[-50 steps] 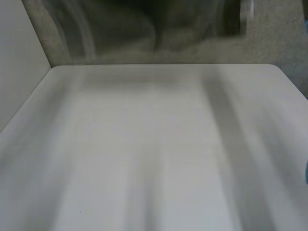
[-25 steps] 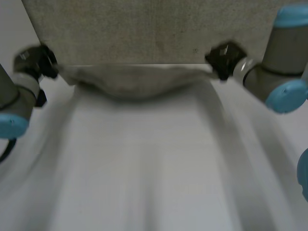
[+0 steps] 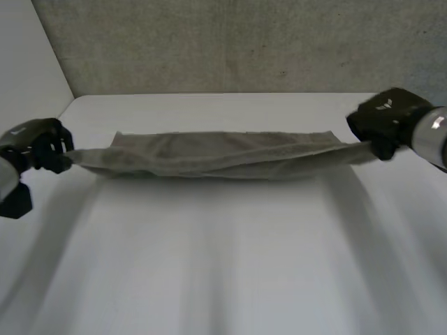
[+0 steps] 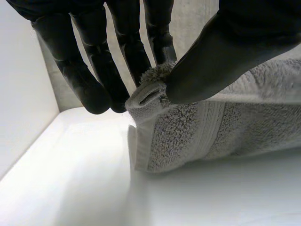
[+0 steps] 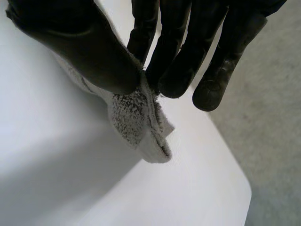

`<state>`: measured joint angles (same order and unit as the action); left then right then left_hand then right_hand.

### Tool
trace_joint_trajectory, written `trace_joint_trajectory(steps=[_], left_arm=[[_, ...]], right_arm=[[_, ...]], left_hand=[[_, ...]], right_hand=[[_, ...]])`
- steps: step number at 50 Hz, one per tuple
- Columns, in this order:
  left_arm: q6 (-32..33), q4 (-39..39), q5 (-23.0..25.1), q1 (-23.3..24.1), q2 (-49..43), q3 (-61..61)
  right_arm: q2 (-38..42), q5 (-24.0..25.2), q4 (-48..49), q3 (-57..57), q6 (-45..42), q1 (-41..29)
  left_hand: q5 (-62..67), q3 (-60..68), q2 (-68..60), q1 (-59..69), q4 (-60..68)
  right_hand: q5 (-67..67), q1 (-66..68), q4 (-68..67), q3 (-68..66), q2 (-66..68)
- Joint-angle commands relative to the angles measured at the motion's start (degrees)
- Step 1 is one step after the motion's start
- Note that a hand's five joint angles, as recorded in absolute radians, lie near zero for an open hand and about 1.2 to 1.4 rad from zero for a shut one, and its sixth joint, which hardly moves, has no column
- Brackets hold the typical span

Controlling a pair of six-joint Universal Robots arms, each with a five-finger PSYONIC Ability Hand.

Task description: Fold the towel.

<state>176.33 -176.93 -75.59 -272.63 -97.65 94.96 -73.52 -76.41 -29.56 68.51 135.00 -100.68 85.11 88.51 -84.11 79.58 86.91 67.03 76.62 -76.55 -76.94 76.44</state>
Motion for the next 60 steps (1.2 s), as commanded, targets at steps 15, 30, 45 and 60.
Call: trace_joint_trajectory(steps=[15, 30, 45, 60], left_arm=[[5.34, 2.73, 4.83, 1.22, -11.95, -6.28], [5.25, 9.41, -9.93, 9.74, -45.32, -50.36], [5.34, 10.2, -14.85, 10.54, -55.54, -66.48], [4.9, 10.29, -14.85, 13.79, -52.74, -65.25]], right_arm=[[14.46, 1.27, -1.82, -9.71, -11.08, 0.75], [46.25, -4.96, -2.35, -51.95, -4.31, -3.82], [56.03, -6.29, 2.39, -61.56, -4.31, -3.82], [55.25, -9.1, 8.9, -62.53, -1.95, -6.18]], left_hand=[[-15.11, -8.51, 4.11, 0.42, -6.91], [-15.11, -8.51, 4.11, 0.42, -6.91], [-15.11, -8.51, 4.11, 0.42, -6.91], [-84.39, -77.79, 73.39, -68.86, -76.19]], right_hand=[[2.97, 3.38, -3.45, -3.06, 3.56], [2.97, 3.38, -3.45, -3.06, 3.56], [2.97, 3.38, -3.45, -3.06, 3.56], [-67.03, -66.62, 66.55, 66.94, -66.44]])
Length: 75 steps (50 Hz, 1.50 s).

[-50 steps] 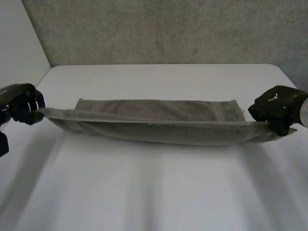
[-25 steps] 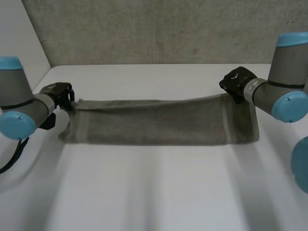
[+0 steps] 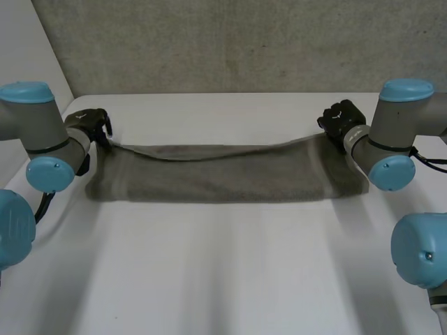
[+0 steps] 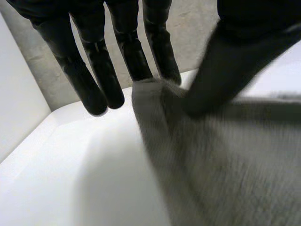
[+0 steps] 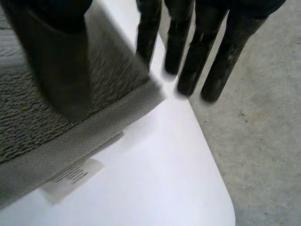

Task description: Fold the towel.

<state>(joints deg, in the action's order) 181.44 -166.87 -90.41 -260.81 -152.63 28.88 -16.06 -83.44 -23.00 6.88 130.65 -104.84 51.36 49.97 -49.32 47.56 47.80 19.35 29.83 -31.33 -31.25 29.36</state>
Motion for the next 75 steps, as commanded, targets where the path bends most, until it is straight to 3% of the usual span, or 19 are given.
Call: trace_joint_trajectory(steps=[1, 11, 17, 25, 27, 33, 36, 39, 51, 56, 58, 59, 61, 64, 65, 75], left_arm=[[-0.29, 0.23, -0.03, 2.23, 3.47, 1.43], [-0.47, -0.03, 0.15, 2.41, 15.41, 7.84], [-0.38, -0.73, 0.76, 2.24, 26.48, 17.06], [0.32, -5.56, 3.39, 1.97, 37.13, 34.27], [0.5, -7.07, 4.45, 1.79, 39.17, 38.27], [0.59, -14.43, 8.23, 0.83, 46.18, 52.65], [0.5, -19.95, 9.81, 0.57, 48.91, 59.41], [0.5, -24.8, 10.95, 0.48, 50.06, 64.61], [0.15, -30.44, 11.22, 0.48, 50.07, 70.87], [0.15, -30.53, 11.22, 0.65, 49.89, 70.96], [0.15, -30.88, 11.22, 0.74, 49.89, 71.05], [0.15, -30.88, 11.22, 0.74, 49.89, 71.05], [0.15, -30.97, 11.22, 0.65, 49.71, 71.05], [0.06, -30.97, 11.13, 0.65, 49.71, 71.14], [0.06, -31.06, 11.13, 0.57, 49.63, 71.14], [-0.03, -31.15, 11.13, 0.39, 49.63, 71.14]], right_arm=[[-2.22, -2.07, 2.35, -0.9, 2.41, -2.03], [-14.94, -2.69, 4.64, -2.22, 19.1, -2.82], [-20.68, -2.6, 2.96, -0.81, 20.34, -2.91], [-28.41, 0.56, -9.96, 5.25, 18.94, -2.91], [-30.16, 1.44, -14.85, 10.93, 18.41, -2.39], [-34.12, 1.62, -17.87, 23.53, 17.53, -1.42], [-37.11, 1.35, -16.2, 36.59, 13.59, 0.51], [-36.85, 1.18, -13.31, 42.66, 11.56, 0.87], [-31.49, 1.44, 5.78, 55.08, 10.68, 2.71], [-29.2, 1.62, 11.14, 56.67, 10.5, 2.98], [-28.59, 1.44, 14.37, 57.1, 10.59, 3.5], [-28.59, 1.44, 14.39, 57.11, 10.59, 3.51], [-28.76, 1.79, 16.4, 57.98, 10.59, 4.64], [-28.67, 1.97, 16.68, 57.98, 10.5, 5.18], [-28.41, 1.79, 16.41, 57.64, 10.41, 5.44], [-28.76, 1.0, 15.8, 57.28, 6.19, 11.15]], left_hand=[[-50.64, -39.25, 38.6, -36.84, -37.08], [-50.47, -39.08, 38.43, -36.67, -36.91], [-49.97, -38.58, 37.93, -36.17, -36.41], [-49.13, -37.74, 37.08, -35.33, -35.57], [-49.12, -37.74, 37.08, -35.33, -35.56], [-49.12, -37.74, 37.08, -35.32, -35.56], [-49.46, -38.07, 37.42, -35.66, -35.9], [-49.63, -38.24, 37.59, -35.83, -36.07], [-50.13, -38.75, 38.09, -36.33, -36.57], [-50.3, -38.92, 38.26, -36.5, -36.74], [-50.3, -38.92, 38.26, -36.5, -36.74], [-50.3, -38.92, 38.26, -36.5, -36.74], [-50.3, -38.92, 38.26, -36.5, -36.74], [-50.3, -38.92, 38.26, -36.5, -36.74], [-50.47, -39.08, 38.43, -36.67, -36.91], [-50.64, -39.25, 38.6, -36.84, -37.08]], right_hand=[[-19.35, -19.83, 21.33, 21.25, -19.36], [-19.35, -19.83, 21.33, 21.25, -19.36], [-19.35, -19.83, 21.33, 21.25, -19.36], [-19.35, -19.83, 21.33, 21.25, -19.36], [-18.78, -19.25, 20.76, 20.67, -18.79], [-19.27, -19.75, 21.25, 21.16, -19.28], [-19.35, -19.83, 21.33, 21.25, -19.36], [-19.35, -19.83, 21.33, 21.25, -19.36], [-16.41, -16.89, 18.39, 18.3, -16.42], [-1.95, -2.42, 3.93, 3.84, -1.95], [20.29, 19.82, -18.31, -18.4, 20.29], [20.43, 19.95, -18.45, -18.53, 20.42], [35.85, 35.38, -33.87, -33.96, 35.85], [39.77, 39.3, -37.79, -37.88, 39.76], [49.93, 49.46, -47.95, -48.04, 49.92], [50.65, 50.17, -48.67, -48.75, 50.64]])
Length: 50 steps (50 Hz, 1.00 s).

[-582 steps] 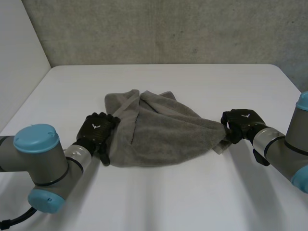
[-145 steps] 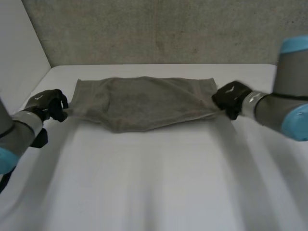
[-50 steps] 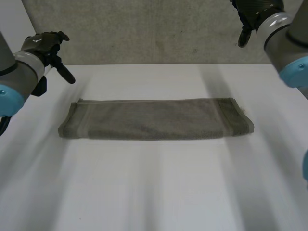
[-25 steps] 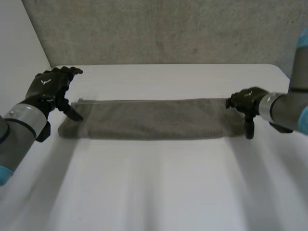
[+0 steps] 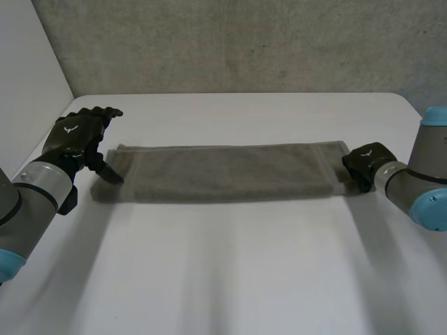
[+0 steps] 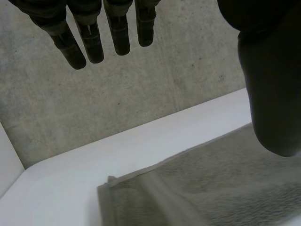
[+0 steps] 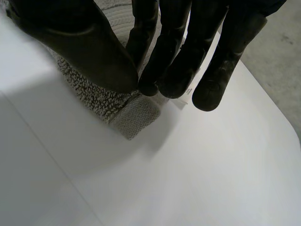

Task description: Fold the towel.

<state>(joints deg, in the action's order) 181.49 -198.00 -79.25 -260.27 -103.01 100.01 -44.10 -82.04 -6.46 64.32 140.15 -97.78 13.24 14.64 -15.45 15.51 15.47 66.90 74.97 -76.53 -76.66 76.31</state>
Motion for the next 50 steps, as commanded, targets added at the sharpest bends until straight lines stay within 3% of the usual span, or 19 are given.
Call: trace_joint_trajectory(steps=[1, 4, 5, 6, 7, 11, 13, 18, 33, 37, 39, 40, 41, 42, 47, 49, 50], left_arm=[[-0.09, -0.02, 0.06, -0.15, 0.0, 0.01], [-0.09, -0.1, 0.06, -0.15, 0.0, 0.01], [-0.09, -0.11, -0.02, -0.15, 0.0, 0.01], [-0.09, -0.11, -0.02, -0.15, 0.0, 0.01], [-0.09, -0.11, -0.02, -0.15, 0.0, 0.01], [-0.09, -0.11, -0.02, -0.15, 0.0, 0.1], [-0.18, -0.19, -0.02, -0.15, 0.0, 0.62], [-0.09, -0.89, -0.02, -0.06, 0.09, 1.42], [-0.09, -2.65, 0.06, -0.15, 0.09, 2.38], [-0.09, -2.65, 0.06, -0.15, 0.09, 2.56], [-0.18, -2.65, 0.06, -0.15, 0.09, 2.56], [-0.18, -2.65, -0.02, -0.15, 0.09, 2.56], [-0.18, -2.65, -0.02, -0.15, 0.09, 2.56], [-0.09, -2.65, -0.02, -0.15, 0.09, 2.56], [-0.18, -2.65, -0.02, -0.15, 0.09, 2.56], [-0.18, -2.65, -0.02, -0.06, 0.09, 2.73], [-0.18, -2.65, -0.02, -0.06, 0.09, 2.74]], right_arm=[[-1.24, -0.49, -0.92, -0.16, -5.05, 5.48], [-2.47, -0.49, -2.15, 0.18, -7.08, 6.19], [-3.26, 0.12, -2.59, 0.97, -6.74, 6.02], [-3.27, 0.13, -2.59, 0.98, -6.74, 6.02], [-3.97, 0.48, -2.68, 1.76, -5.78, 5.93], [-6.08, 2.33, -1.8, 4.05, -2.87, 5.76], [-8.1, 7.92, 0.73, 6.59, -0.59, 6.02], [-8.28, 13.21, 4.78, 9.32, 0.3, 6.63], [-3.01, 13.4, 6.37, 8.18, -2.87, 9.01], [-2.31, 13.49, 6.46, 7.83, -4.53, 10.06], [-2.13, 13.4, 6.55, 7.57, -4.8, 10.15], [-2.04, 13.14, 6.63, 7.05, -4.8, 10.24], [-2.04, 13.14, 6.64, 7.04, -4.8, 10.24], [-1.87, 12.61, 6.64, 6.35, -4.63, 10.24], [-3.1, 7.6, 7.78, 5.28, -4.54, 11.73], [-5.28, 1.57, 9.96, 4.58, -5.41, 12.17], [-5.29, 1.53, 9.98, 4.58, -5.42, 12.17]], left_hand=[[-12.52, -3.92, 4.73, -4.79, -4.75], [-12.52, -3.92, 4.73, -4.79, -4.75], [-12.52, -3.92, 4.73, -4.79, -4.75], [-12.52, -3.92, 4.73, -4.79, -4.75], [-12.52, -3.92, 4.73, -4.79, -4.75], [-12.52, -3.92, 4.73, -4.79, -4.75], [-12.52, -3.92, 4.73, -4.79, -4.75], [-12.52, -3.92, 4.73, -4.79, -4.75], [-12.52, -3.92, 4.73, -4.79, -4.75], [-12.52, -3.92, 4.73, -4.79, -4.75], [-12.52, -3.92, 4.73, -4.79, -4.75], [-12.52, -3.92, 4.73, -4.79, -4.75], [-12.52, -3.92, 4.73, -4.79, -4.75], [-12.52, -3.92, 4.73, -4.79, -4.75], [-12.52, -3.92, 4.73, -4.79, -4.75], [-12.52, -3.92, 4.73, -4.79, -4.75], [-12.52, -3.92, 4.73, -4.79, -4.75]], right_hand=[[3.1, 5.03, -3.47, -3.34, 3.69], [3.1, 5.03, -3.47, -3.34, 3.69], [-22.49, -20.56, 22.11, 22.25, -21.9], [-22.74, -20.82, 22.37, 22.51, -22.16], [-45.89, -43.97, 45.52, 45.66, -45.3], [-51.85, -49.92, 51.47, 51.61, -51.26], [-51.35, -49.42, 50.97, 51.11, -50.76], [-50.67, -48.74, 50.3, 50.43, -50.08], [-44.78, -42.86, 44.41, 44.54, -44.19], [-29.54, -27.61, 29.16, 29.3, -28.95], [-21.57, -19.64, 21.19, 21.33, -20.98], [-7.41, -5.49, 7.04, 7.18, -6.82], [-7.27, -5.34, 6.9, 7.03, -6.68], [3.0, 4.92, -3.37, -3.23, 3.58], [3.1, 5.03, -3.47, -3.34, 3.69], [3.1, 5.03, -3.47, -3.34, 3.69], [3.1, 5.03, -3.47, -3.34, 3.69]])
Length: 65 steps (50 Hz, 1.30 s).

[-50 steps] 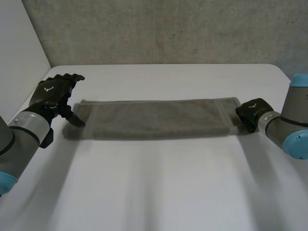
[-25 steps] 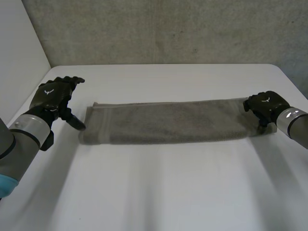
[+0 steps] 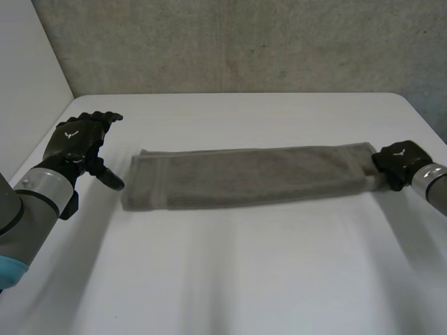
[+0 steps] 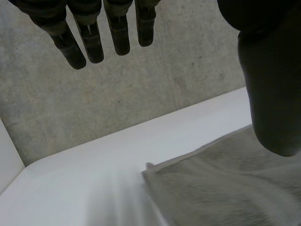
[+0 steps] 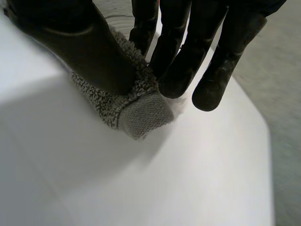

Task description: Fold the towel.

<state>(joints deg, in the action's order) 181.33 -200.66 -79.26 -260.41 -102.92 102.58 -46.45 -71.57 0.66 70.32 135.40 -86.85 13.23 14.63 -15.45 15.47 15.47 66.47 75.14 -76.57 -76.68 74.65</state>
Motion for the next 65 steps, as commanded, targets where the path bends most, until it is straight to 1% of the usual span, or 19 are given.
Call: trace_joint_trajectory(steps=[1, 8, 10, 16, 18, 21, 23, 28, 29, 30, 31, 32, 33, 38, 46, 55, 59, 61, 65], left_arm=[[-0.01, 0.01, -0.01, 0.08, 0.09, 0.16], [-0.01, 0.01, -0.01, 0.08, 0.18, -0.01], [-0.01, 0.01, -0.01, -0.01, 0.18, -0.27], [-0.1, 0.01, -0.01, -0.01, 0.18, -1.07], [-0.19, 0.01, -0.1, 0.34, 0.18, -2.2], [-0.19, 0.01, -0.28, 0.43, -0.09, -2.82], [-0.19, 0.01, -0.45, 0.78, -0.44, -3.7], [-0.19, 0.01, -0.63, 1.04, -1.66, -5.02], [-0.27, 0.01, -0.63, 1.13, -2.19, -5.28], [-0.28, 0.01, -0.63, 1.13, -2.2, -5.28], [-0.19, 0.01, -0.63, 1.39, -2.63, -5.55], [-0.19, 0.01, -0.63, 1.39, -2.64, -5.55], [-0.19, 0.01, -0.63, 1.74, -2.98, -5.81], [-0.19, 0.1, -0.63, 2.8, -3.87, -6.16], [-0.01, 0.1, -0.54, 5.25, -5.45, -6.16], [0.16, 0.01, -0.54, 7.37, -5.54, -5.55], [0.25, 0.01, -0.54, 8.07, -5.62, -5.81], [0.25, 0.01, -0.63, 8.16, -5.71, -5.9], [0.16, 0.01, -0.63, 8.34, -5.62, -5.72]], right_arm=[[-3.82, -11.72, 3.64, -2.02, -1.36, 1.07], [-5.23, -19.92, 3.47, -4.49, -9.62, -2.62], [-5.76, -20.54, 4.7, -5.28, -10.77, -11.28], [-4.97, -19.92, 8.48, -7.66, -8.83, -22.57], [-2.43, -16.17, 11.46, -8.7, -6.65, -30.87], [-1.1, -12.63, 12.26, -9.15, -5.84, -35.14], [1.09, -5.89, 13.31, -8.71, -4.71, -41.53], [4.69, -0.16, 13.32, -8.36, -4.35, -46.03], [6.35, 0.46, 12.88, -9.14, -4.52, -46.21], [6.37, 0.47, 12.88, -9.15, -4.53, -46.21], [7.41, 0.03, 12.62, -9.58, -4.61, -46.13], [7.42, 0.03, 12.61, -9.59, -4.61, -46.12], [7.86, -0.85, 12.53, -9.76, -4.53, -45.86], [5.31, -3.31, 11.21, -8.36, -3.47, -43.14], [-8.82, -4.1, 9.54, 3.48, 8.82, -33.57], [-10.59, -4.01, 8.66, 13.0, 8.48, -25.03], [-8.67, -3.49, 8.66, 14.84, 5.15, -22.05], [-7.0, -3.4, 8.57, 14.58, 4.79, -21.08], [-6.37, -3.31, 8.57, 14.14, 5.05, -20.72]], left_hand=[[-12.51, -3.91, 4.73, -4.75, -4.75], [-12.51, -3.91, 4.73, -4.75, -4.75], [-12.51, -3.91, 4.73, -4.75, -4.75], [-12.51, -3.91, 4.73, -4.75, -4.75], [-12.51, -3.91, 4.73, -4.75, -4.75], [-12.51, -3.91, 4.73, -4.75, -4.75], [-12.51, -3.91, 4.73, -4.75, -4.75], [-12.51, -3.91, 4.73, -4.75, -4.75], [-12.51, -3.91, 4.73, -4.75, -4.75], [-12.51, -3.91, 4.73, -4.75, -4.75], [-12.51, -3.91, 4.73, -4.75, -4.75], [-12.51, -3.91, 4.73, -4.75, -4.75], [-12.51, -3.91, 4.73, -4.75, -4.75], [-12.51, -3.91, 4.73, -4.75, -4.75], [-12.34, -3.74, 4.56, -4.58, -4.59], [-12.51, -3.91, 4.73, -4.75, -4.75], [-12.51, -3.91, 4.73, -4.75, -4.75], [-12.51, -3.91, 4.73, -4.75, -4.75], [-12.51, -3.91, 4.73, -4.75, -4.75]], right_hand=[[3.53, 4.86, -3.43, -3.32, 5.35], [3.53, 4.86, -3.43, -3.32, 5.35], [3.53, 4.86, -3.43, -3.32, 5.35], [3.53, 4.86, -3.43, -3.32, 5.35], [3.53, 4.86, -3.43, -3.32, 5.35], [3.53, 4.86, -3.43, -3.32, 5.35], [3.53, 4.86, -3.43, -3.32, 5.35], [3.53, 4.86, -3.43, -3.32, 5.35], [-6.24, -4.9, 6.34, 6.44, -4.42], [-6.33, -5.0, 6.44, 6.54, -4.52], [-41.97, -40.64, 42.07, 42.18, -40.16], [-42.33, -41.0, 42.43, 42.54, -40.52], [-66.47, -65.14, 66.57, 66.68, -64.65], [-66.47, -65.14, 66.57, 66.68, -64.65], [-66.47, -65.14, 66.57, 66.68, -64.65], [-65.21, -63.87, 65.31, 65.42, -63.39], [-55.99, -54.66, 56.09, 56.2, -54.18], [-43.41, -42.07, 43.51, 43.61, -41.59], [-31.73, -30.4, 31.84, 31.94, -29.92]])
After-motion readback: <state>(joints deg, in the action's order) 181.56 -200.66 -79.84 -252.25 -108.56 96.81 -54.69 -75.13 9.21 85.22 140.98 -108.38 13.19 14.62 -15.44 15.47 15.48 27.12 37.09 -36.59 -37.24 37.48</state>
